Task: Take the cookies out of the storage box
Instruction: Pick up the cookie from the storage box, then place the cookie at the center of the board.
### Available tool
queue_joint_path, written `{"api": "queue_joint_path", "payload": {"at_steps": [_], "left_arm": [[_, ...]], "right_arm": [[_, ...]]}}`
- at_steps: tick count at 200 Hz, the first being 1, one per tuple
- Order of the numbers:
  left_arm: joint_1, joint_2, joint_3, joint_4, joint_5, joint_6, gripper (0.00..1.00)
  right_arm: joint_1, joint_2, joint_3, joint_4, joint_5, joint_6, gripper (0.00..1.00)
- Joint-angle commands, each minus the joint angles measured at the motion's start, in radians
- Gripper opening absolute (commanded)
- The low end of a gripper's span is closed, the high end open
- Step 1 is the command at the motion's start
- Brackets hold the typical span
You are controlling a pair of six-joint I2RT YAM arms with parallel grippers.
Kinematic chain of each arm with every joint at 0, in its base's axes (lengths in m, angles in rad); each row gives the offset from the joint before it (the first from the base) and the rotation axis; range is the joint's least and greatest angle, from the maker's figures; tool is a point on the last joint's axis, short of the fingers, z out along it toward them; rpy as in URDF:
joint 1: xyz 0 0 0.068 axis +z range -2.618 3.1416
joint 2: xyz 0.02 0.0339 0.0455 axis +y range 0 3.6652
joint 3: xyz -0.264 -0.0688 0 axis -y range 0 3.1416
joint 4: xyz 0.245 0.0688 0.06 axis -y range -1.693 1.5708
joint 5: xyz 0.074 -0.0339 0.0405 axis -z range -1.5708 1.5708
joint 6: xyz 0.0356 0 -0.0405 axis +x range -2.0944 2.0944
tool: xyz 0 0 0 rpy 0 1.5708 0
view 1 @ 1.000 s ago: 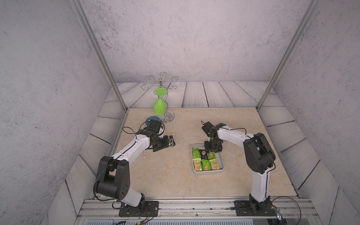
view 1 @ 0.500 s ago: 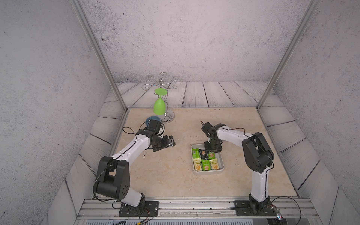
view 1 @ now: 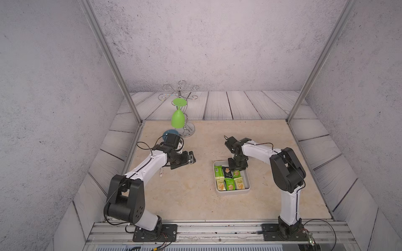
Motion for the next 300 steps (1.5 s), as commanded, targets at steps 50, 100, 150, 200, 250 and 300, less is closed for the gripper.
{"api": "queue_joint_path", "payload": {"at_steps": [50, 100, 150, 200, 250, 300], "left_arm": [[-0.008, -0.019, 0.000, -0.021, -0.009, 0.014, 0.98], [-0.008, -0.021, -0.004, -0.019, -0.008, 0.012, 0.98], [-0.008, -0.017, -0.004, -0.020, -0.009, 0.013, 0.99], [-0.008, -0.010, 0.003, -0.020, -0.009, 0.016, 0.98], [-0.007, -0.005, 0.003, -0.026, -0.019, 0.023, 0.98], [-0.007, -0.002, 0.003, -0.031, -0.029, 0.027, 0.98]], "right_arm": [[0.003, -0.083, 0.049, -0.076, 0.021, -0.006, 0.40], [0.003, -0.145, 0.066, -0.098, 0.021, -0.004, 0.40], [0.003, -0.156, 0.129, -0.110, 0.034, -0.005, 0.39], [-0.014, -0.058, 0.299, -0.134, 0.132, -0.041, 0.39], [-0.079, 0.077, 0.458, -0.122, 0.205, -0.034, 0.39], [-0.153, 0.200, 0.559, -0.140, 0.216, -0.041, 0.39]]}}
